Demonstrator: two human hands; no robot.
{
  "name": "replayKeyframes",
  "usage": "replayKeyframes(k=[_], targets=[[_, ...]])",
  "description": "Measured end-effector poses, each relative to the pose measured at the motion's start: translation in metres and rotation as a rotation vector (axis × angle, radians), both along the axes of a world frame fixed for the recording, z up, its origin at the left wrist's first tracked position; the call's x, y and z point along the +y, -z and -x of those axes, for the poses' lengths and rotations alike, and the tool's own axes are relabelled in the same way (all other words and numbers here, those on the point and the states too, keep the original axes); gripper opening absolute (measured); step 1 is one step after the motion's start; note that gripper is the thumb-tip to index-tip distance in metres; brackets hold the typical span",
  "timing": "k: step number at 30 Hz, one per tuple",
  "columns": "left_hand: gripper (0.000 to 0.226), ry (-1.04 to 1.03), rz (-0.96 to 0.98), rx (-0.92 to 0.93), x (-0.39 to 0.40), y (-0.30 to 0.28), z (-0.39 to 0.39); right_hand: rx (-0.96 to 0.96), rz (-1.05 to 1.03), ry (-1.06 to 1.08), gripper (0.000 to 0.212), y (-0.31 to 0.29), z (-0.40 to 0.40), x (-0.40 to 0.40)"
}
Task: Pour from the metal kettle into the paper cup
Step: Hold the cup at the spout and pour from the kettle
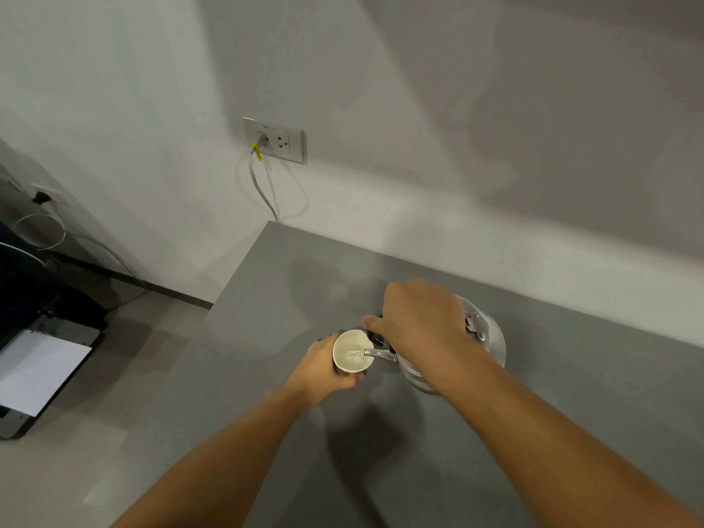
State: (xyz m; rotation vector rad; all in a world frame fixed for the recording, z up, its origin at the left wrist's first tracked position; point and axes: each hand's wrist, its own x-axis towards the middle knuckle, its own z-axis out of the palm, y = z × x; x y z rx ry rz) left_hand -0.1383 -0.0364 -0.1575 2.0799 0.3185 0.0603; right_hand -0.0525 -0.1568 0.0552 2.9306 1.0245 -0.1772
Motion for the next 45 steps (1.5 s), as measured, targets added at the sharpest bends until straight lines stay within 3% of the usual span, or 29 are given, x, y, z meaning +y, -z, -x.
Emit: replayKeyframes(k=[45], targets=[[0.064,-0.003,-0.04,0.004,0.0008,0.0032,-0.0005,-0.019,0.002,0.014,0.051,0.0037,0.0009,0.0022]])
